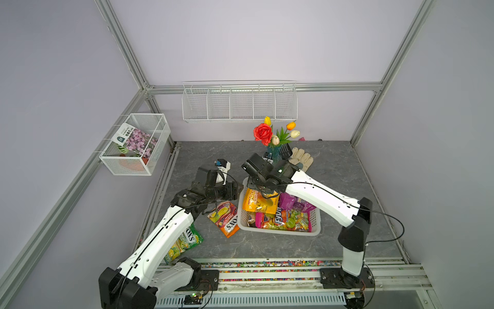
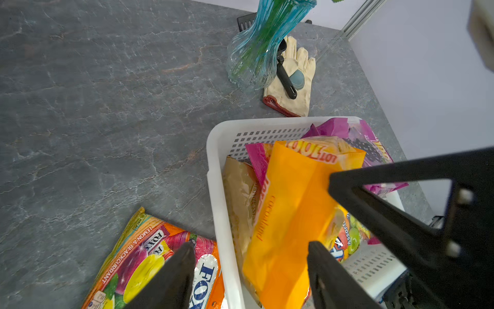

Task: Put the candies in the basket
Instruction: Place the candy in the basket.

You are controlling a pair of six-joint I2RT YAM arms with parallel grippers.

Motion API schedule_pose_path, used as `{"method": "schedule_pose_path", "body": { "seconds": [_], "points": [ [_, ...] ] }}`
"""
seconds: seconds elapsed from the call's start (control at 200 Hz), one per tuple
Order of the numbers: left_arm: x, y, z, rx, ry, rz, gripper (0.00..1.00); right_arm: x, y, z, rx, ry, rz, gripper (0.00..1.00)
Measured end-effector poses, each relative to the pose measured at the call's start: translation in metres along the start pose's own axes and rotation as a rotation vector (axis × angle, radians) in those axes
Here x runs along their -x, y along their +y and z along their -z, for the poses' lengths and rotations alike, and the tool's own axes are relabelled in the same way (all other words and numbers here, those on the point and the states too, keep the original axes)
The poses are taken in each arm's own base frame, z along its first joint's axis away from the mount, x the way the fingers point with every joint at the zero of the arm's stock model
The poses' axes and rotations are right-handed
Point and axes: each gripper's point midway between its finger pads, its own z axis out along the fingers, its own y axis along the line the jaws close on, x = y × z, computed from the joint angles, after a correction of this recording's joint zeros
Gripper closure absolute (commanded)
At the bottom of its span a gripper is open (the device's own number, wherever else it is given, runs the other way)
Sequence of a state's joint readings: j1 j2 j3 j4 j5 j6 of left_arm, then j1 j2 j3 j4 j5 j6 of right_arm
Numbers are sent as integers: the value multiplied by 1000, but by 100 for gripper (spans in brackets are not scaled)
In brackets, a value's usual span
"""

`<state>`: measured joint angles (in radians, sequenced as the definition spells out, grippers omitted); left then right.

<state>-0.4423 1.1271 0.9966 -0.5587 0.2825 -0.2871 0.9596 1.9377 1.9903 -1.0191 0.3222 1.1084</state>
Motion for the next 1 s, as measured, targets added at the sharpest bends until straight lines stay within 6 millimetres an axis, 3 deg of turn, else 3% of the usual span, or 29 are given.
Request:
{"method": "schedule_pose_path", "body": {
  "seconds": [0.13, 0.31, 0.465, 0.555, 0.655, 0.81, 1.0],
  "points": [
    [-6, 12, -22, -21, 56, 60, 30, 9, -3, -14, 3, 15, 38, 45],
    [-22, 18, -43, -59, 130, 123, 30, 16, -15, -8, 39, 15, 231, 39],
    [-27, 17, -54, -83, 165, 141, 30, -11, -43, 17, 113, 34, 537, 37],
    [-33, 20, -63, -81, 200, 156, 31, -29, -59, 34, 175, 25, 754, 29],
    [-35, 24, -75, -75, 233, 171, 32, -45, -77, 40, 196, 4, 961, 26],
    [-32, 27, -85, -69, 253, 182, 34, -57, -94, 26, 160, 22, 1210, 23],
    [-21, 22, -93, -93, 253, 196, 42, -61, -96, 2, 115, 59, 1364, 21]
  ]
}}
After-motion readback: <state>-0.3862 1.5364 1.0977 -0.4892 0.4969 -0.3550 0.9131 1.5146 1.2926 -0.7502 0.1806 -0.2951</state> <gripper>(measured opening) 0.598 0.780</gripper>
